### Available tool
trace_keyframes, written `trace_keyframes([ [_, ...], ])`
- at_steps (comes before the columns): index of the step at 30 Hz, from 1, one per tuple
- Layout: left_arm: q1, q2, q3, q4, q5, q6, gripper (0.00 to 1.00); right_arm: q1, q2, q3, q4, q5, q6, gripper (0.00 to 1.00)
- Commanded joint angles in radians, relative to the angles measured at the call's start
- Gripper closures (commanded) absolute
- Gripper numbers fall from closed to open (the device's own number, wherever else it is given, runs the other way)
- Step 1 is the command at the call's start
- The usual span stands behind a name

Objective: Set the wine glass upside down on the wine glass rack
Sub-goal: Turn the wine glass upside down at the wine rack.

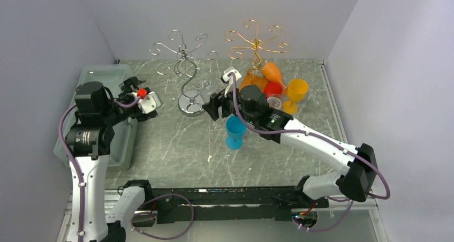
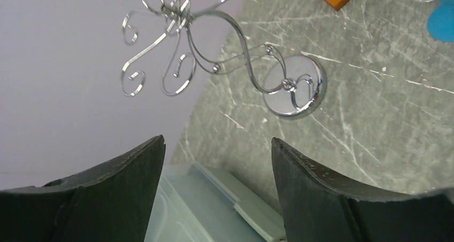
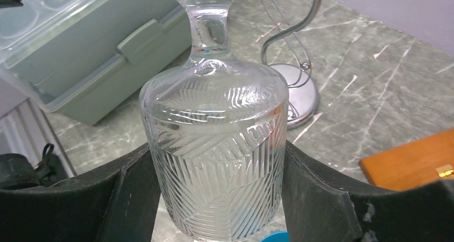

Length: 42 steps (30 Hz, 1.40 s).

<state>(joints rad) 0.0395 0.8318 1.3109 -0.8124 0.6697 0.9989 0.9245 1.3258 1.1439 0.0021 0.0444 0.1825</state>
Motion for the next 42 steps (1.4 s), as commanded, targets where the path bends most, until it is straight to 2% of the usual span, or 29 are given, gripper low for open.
trace_keyframes([
  [1, -0.001, 0.022, -0.007, 0.04, -0.038, -0.112, 0.23, -0.042, 0.004, 0.04, 0.097, -0.01, -0.028, 0.88],
  [10, -0.001, 0.071, -0.026, 0.12, 0.011, -0.154, 0.3, -0.109, 0.104, 0.102, 0.185, -0.04, -0.015, 0.92],
  [14, 0.0, 0.079, -0.042, 0.145, 0.058, -0.126, 0.36, -0.129, 0.148, 0.142, 0.201, -0.075, -0.017, 0.93],
  [19, -0.001, 0.086, -0.049, 0.151, 0.072, -0.09, 0.4, -0.15, 0.159, 0.147, 0.238, -0.102, 0.0, 0.94],
  [30, -0.005, 0.073, -0.103, 0.24, 0.102, -0.049, 0.43, -0.151, 0.1, 0.096, 0.2, -0.049, -0.014, 0.99],
  [34, -0.01, 0.072, -0.123, 0.308, 0.092, -0.051, 0.38, -0.151, 0.104, 0.129, 0.144, -0.022, -0.043, 1.0],
  [42, -0.027, 0.131, -0.107, 0.332, 0.084, -0.026, 0.43, -0.152, 0.095, 0.141, 0.135, -0.017, -0.059, 1.0],
])
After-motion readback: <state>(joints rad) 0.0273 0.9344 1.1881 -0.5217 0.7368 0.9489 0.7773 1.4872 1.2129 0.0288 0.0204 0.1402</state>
